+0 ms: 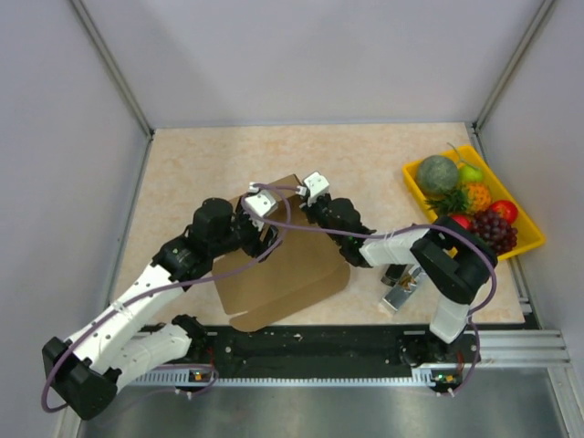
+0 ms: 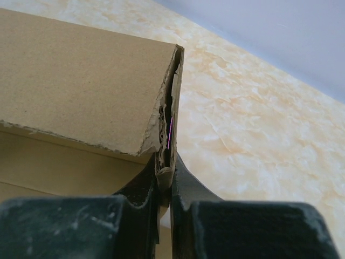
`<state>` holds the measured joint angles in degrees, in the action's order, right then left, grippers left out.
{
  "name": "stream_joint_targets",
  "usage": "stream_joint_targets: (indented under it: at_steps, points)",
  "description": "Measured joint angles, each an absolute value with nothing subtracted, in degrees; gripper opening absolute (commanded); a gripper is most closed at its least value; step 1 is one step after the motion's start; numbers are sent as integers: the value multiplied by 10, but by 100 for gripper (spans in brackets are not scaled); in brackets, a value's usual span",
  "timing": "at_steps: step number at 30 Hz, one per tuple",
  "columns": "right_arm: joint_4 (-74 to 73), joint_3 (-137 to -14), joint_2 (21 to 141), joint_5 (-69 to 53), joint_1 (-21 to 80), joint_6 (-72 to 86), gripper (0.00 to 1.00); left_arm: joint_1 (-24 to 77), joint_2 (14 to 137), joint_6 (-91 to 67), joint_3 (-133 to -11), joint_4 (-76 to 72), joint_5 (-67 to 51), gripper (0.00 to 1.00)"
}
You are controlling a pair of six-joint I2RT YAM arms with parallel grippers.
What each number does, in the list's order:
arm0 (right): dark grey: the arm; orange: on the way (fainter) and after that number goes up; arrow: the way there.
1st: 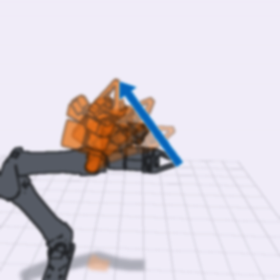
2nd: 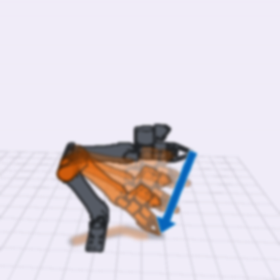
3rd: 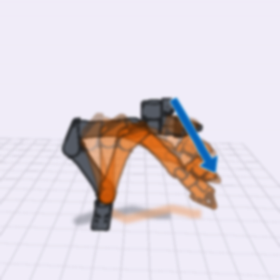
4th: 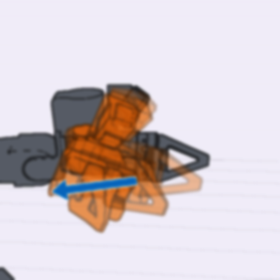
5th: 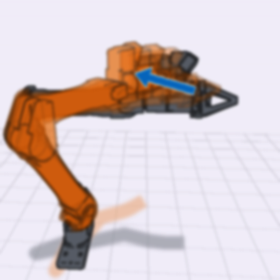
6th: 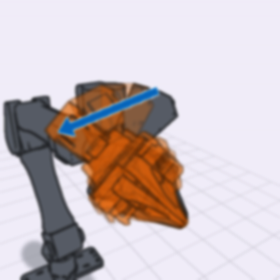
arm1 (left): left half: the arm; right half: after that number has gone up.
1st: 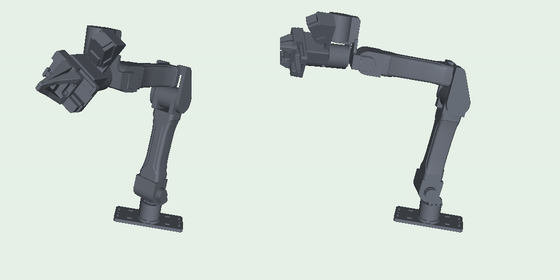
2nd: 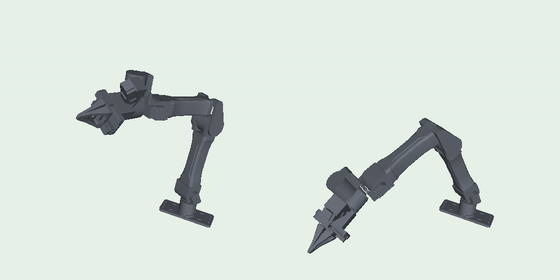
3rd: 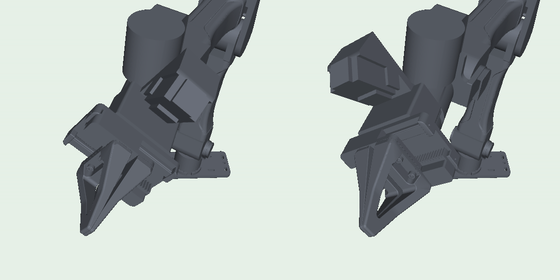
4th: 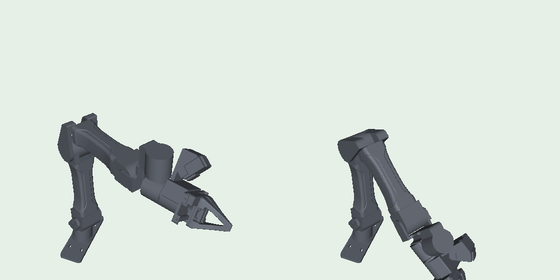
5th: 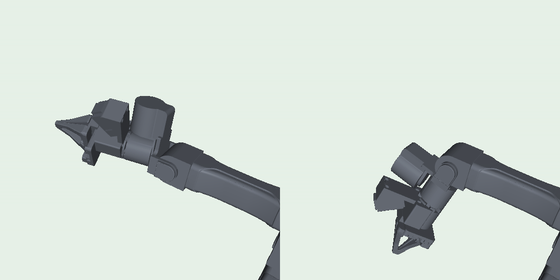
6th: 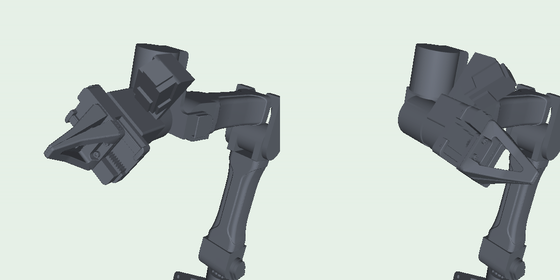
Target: Fold the paper box
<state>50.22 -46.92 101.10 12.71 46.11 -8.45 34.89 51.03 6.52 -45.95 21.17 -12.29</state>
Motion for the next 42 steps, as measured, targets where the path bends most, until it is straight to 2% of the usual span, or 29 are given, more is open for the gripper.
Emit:
stream_joint_targets:
  at_steps: [4, 8, 14, 20, 30, 34, 42]
  points:
    - [504, -461, 1011, 109, 454, -84, 0, 344, 550, 86, -500, 216, -116, 77]
    - [500, -450, 1000, 102, 439, -84, 0, 336, 609, 116, -559, 227, -147, 77]
    - [492, -446, 987, 100, 419, -76, 0, 330, 682, 136, -631, 238, -183, 75]
    - [485, -440, 986, 100, 411, -70, 0, 325, 705, 132, -637, 240, -192, 69]
    - [469, -439, 980, 105, 410, -63, 0, 317, 771, 153, -710, 286, -260, 69]
    - [445, -442, 968, 112, 410, -62, 0, 337, 772, 151, -702, 292, -224, 65]
    - [406, -451, 956, 118, 410, -41, 0, 395, 773, 134, -657, 284, -109, 65]
